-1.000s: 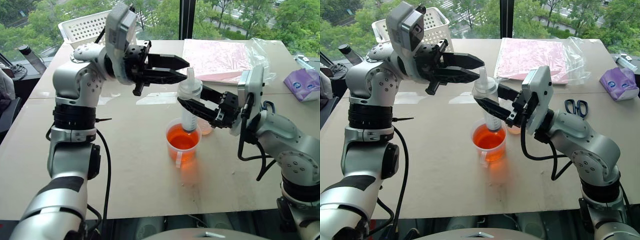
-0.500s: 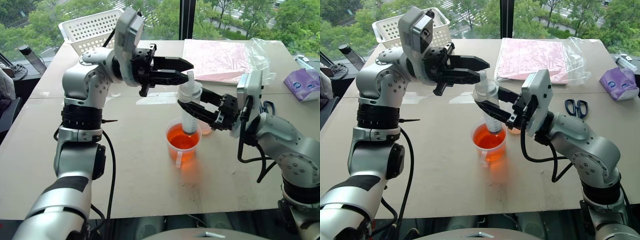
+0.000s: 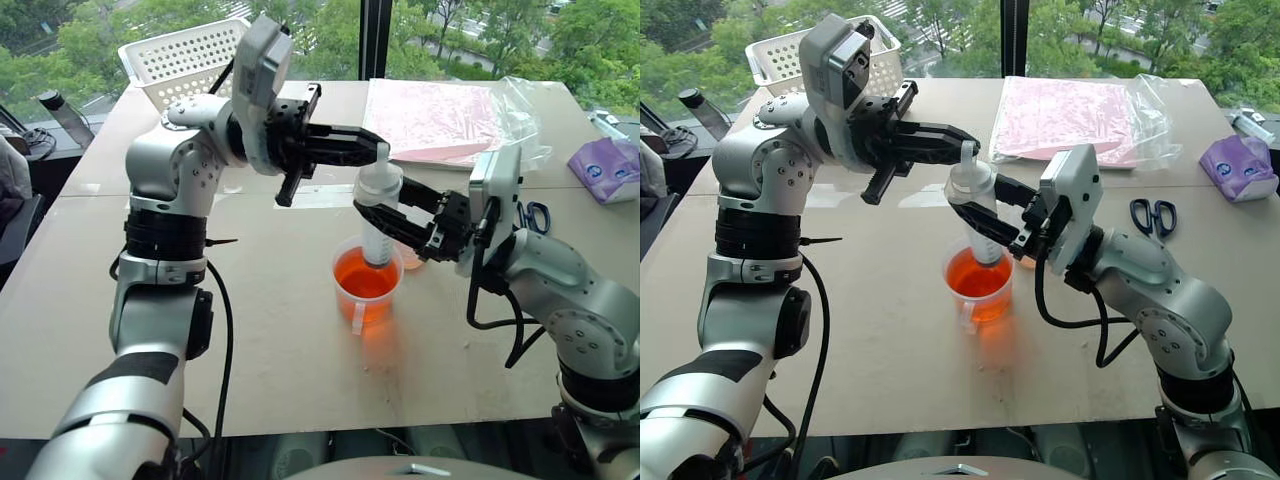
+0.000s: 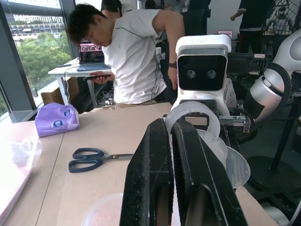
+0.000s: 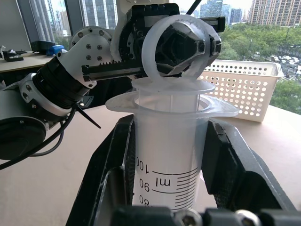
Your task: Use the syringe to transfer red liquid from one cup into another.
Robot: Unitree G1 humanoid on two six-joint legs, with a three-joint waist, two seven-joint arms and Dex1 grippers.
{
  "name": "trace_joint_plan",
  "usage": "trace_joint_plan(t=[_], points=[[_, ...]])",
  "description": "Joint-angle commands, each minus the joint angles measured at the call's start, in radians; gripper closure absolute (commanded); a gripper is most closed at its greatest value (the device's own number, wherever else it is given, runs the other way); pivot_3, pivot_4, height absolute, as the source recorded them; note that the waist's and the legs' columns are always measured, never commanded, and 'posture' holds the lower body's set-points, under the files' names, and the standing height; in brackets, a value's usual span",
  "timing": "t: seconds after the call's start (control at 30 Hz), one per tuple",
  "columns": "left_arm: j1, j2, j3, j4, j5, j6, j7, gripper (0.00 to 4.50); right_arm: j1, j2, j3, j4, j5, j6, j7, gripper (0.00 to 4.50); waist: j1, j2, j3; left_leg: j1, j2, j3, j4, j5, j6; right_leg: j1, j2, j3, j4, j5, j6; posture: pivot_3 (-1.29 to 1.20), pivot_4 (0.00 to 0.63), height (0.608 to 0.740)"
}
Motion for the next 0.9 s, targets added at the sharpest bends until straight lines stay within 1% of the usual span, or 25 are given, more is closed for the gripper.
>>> trace_joint_plan(t=[0.03, 0.17, 0.63, 0.9], points=[[-0.034, -0.006, 0.026, -0.013, -0.008, -0.015, 0.038, 4.41, 0.023, 0.038, 0.024, -0.01, -0.017, -0.032, -0.004, 3.01, -0.001, 0.0, 0.0, 0.0, 0.0, 0.0, 0.0, 0.0, 0.0, 0.0, 0.0, 0.0, 0.0, 0.0, 0.0, 0.0, 0.15, 0.74], [-0.036, -0.003, 0.03, -0.012, -0.012, -0.012, 0.039, 4.41, 0.051, 0.067, 0.044, -0.002, -0.043, -0.047, -0.004, 3.01, -0.002, 0.0, 0.0, 0.0, 0.0, 0.0, 0.0, 0.0, 0.0, 0.0, 0.0, 0.0, 0.0, 0.0, 0.0, 0.0, 0.15, 0.74], [-0.042, -0.011, 0.035, 0.005, -0.003, -0.023, 0.051, 4.41, 0.089, 0.053, 0.065, 0.0, -0.077, -0.066, 0.04, 3.01, -0.001, 0.0, 0.0, 0.0, 0.0, 0.0, 0.001, 0.0, 0.0, 0.0, 0.0, 0.0, 0.0, 0.0, 0.0, 0.0, 0.15, 0.74], [-0.042, -0.013, 0.034, 0.009, 0.0, -0.027, 0.049, 4.41, 0.085, 0.057, 0.07, -0.003, -0.08, -0.064, 0.037, 3.01, -0.001, 0.0, 0.0, 0.0, 0.0, 0.0, 0.001, 0.0, 0.0, 0.0, 0.0, 0.0, 0.0, 0.0, 0.0, 0.0, 0.15, 0.74]])
